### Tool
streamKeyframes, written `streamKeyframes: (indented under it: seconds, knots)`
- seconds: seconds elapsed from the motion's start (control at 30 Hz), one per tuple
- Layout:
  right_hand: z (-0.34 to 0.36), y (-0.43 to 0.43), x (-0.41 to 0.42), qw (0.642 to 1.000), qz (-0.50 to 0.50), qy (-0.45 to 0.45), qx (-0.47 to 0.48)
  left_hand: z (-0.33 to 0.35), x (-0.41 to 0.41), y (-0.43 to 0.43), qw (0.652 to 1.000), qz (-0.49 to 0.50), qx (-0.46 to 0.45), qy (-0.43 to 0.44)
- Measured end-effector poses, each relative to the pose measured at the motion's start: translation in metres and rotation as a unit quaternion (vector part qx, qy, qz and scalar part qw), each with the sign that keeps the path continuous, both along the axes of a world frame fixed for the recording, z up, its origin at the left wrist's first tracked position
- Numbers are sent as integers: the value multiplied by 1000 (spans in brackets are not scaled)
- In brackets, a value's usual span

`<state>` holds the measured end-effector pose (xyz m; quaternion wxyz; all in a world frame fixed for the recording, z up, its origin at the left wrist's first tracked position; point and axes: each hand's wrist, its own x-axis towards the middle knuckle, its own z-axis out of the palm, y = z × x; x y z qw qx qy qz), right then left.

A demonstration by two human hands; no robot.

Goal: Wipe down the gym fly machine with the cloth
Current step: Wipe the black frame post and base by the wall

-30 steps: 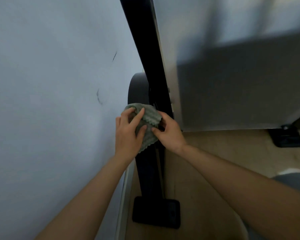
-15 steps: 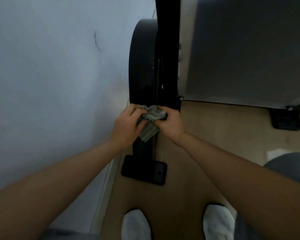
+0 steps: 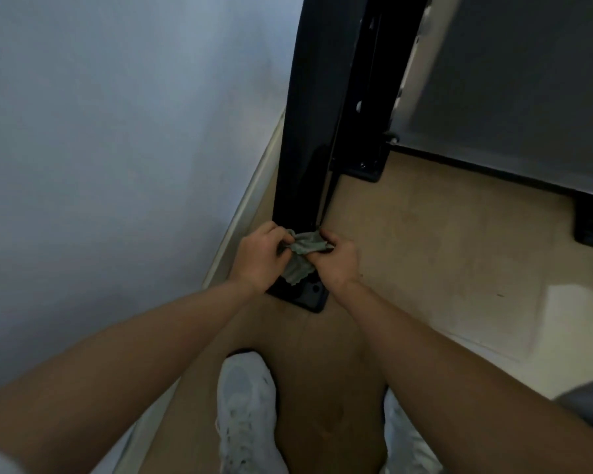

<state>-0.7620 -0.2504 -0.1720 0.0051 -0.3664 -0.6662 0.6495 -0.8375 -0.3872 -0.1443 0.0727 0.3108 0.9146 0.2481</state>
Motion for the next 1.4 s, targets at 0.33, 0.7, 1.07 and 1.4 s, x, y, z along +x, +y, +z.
streamKeyframes:
  seconds: [0.33, 0.7, 1.07, 1.4]
  knots:
    - [-32, -19, 22, 994, -9, -99, -39, -24, 22, -20, 974, 158, 15, -162]
    - [47, 38, -36, 927, -262, 62, -260, 31, -13, 59, 976, 80, 202, -31]
    - [106, 58, -74, 949, -176, 261, -14, 88, -77, 94, 958, 83, 263, 74]
    - [111, 61, -80, 956, -170, 238, 21, 115, -127, 91, 950, -144, 143, 235]
